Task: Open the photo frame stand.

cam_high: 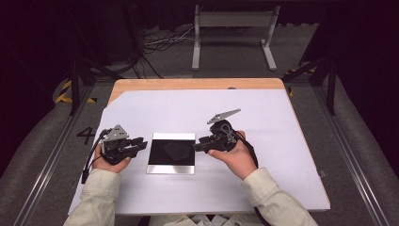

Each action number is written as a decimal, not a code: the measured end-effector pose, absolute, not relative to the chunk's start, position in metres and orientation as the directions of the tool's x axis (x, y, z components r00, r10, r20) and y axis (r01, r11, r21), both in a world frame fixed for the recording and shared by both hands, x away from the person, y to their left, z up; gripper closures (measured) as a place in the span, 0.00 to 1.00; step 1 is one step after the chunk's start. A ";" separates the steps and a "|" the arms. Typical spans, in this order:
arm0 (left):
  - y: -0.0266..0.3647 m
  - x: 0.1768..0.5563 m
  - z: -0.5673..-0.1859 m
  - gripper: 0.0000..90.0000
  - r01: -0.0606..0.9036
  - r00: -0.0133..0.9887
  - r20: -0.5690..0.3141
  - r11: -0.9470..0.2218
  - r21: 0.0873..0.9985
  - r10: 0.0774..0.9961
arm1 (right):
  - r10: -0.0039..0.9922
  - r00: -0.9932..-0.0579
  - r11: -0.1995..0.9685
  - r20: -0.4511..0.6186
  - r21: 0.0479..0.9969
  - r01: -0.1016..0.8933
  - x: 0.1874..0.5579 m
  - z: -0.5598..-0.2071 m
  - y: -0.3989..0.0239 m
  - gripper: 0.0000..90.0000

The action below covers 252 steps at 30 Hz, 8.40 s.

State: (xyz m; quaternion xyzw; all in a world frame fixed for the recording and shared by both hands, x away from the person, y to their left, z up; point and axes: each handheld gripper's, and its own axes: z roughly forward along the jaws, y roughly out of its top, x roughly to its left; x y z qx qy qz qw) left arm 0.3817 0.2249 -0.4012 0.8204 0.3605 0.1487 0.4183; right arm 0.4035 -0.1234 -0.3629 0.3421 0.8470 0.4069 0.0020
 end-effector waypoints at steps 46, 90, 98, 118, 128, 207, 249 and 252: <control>0.223 0.382 -0.402 0.78 0.468 0.697 -0.057 -0.394 0.791 0.714 | 0.575 -0.580 0.202 0.577 0.587 0.784 0.417 -0.399 -0.108 0.43; 0.223 0.381 -0.402 0.78 0.465 0.698 -0.057 -0.392 0.794 0.714 | 0.530 -0.546 0.272 0.649 0.480 0.834 0.425 -0.412 -0.077 0.48; 0.223 0.381 -0.402 0.78 0.469 0.698 -0.061 -0.391 0.792 0.713 | 0.543 -0.538 0.268 0.645 0.474 0.839 0.425 -0.413 -0.080 0.57; 0.232 0.382 -0.399 0.78 0.479 0.661 -0.064 -0.355 0.803 0.748 | 0.520 -0.584 0.323 0.623 0.489 0.810 0.416 -0.404 -0.084 0.72; 0.245 0.381 -0.394 0.77 0.480 0.628 -0.092 -0.292 0.827 0.773 | 0.502 -0.618 0.377 0.605 0.490 0.786 0.410 -0.400 -0.086 0.83; 0.242 0.380 -0.395 0.77 0.492 0.603 -0.100 -0.270 0.828 0.791 | 0.389 -0.905 0.555 0.175 0.739 0.382 0.382 -0.389 -0.172 0.97; 0.222 0.383 -0.399 0.77 0.489 0.656 -0.092 -0.329 0.808 0.749 | 0.332 -0.943 0.736 -0.004 0.626 0.257 0.378 -0.407 -0.189 0.94; 0.221 0.383 -0.399 0.77 0.487 0.656 -0.087 -0.332 0.808 0.750 | 0.329 -0.944 0.741 -0.009 0.623 0.252 0.378 -0.408 -0.188 0.94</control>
